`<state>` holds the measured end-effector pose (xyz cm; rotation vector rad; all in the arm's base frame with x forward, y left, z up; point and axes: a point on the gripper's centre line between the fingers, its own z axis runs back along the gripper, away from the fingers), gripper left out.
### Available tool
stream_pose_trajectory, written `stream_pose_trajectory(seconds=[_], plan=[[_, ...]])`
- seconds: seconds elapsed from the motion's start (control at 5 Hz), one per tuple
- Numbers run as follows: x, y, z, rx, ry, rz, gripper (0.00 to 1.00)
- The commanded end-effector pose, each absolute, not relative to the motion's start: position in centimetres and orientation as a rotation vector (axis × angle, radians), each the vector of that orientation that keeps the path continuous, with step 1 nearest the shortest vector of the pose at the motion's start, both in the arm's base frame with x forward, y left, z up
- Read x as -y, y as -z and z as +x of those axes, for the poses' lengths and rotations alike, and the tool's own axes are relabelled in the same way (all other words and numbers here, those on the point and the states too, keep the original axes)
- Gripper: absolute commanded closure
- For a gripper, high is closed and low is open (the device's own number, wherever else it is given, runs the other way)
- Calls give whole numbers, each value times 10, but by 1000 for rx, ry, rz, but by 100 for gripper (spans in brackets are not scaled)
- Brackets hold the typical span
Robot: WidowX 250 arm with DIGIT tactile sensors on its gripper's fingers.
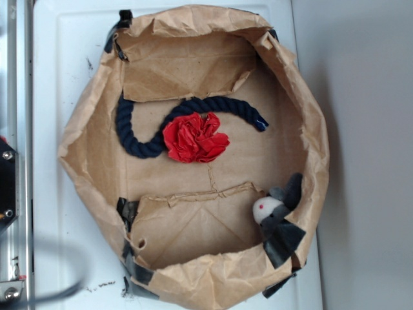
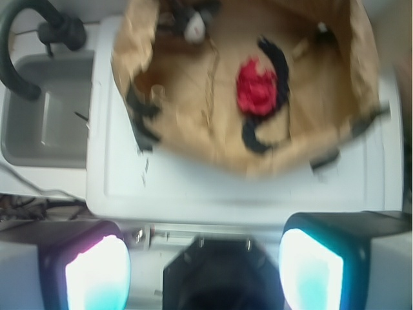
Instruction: Grab the red paper.
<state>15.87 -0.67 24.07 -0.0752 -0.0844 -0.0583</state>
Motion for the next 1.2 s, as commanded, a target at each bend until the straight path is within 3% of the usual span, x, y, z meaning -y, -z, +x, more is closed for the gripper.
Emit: stream_pose_trajectory(seconds=[0.0,0.2,0.4,0.6,0.8,1.0], plan=[[4,-251,161,125,53,-75,0],[4,-251,161,125,53,-75,0],[-10,-226,211,138,190,-93,0],[-18,-196,239,123,251,-85,0],[-22,-149,256,106,327,-45,0],[-22,-149,256,106,327,-45,0]])
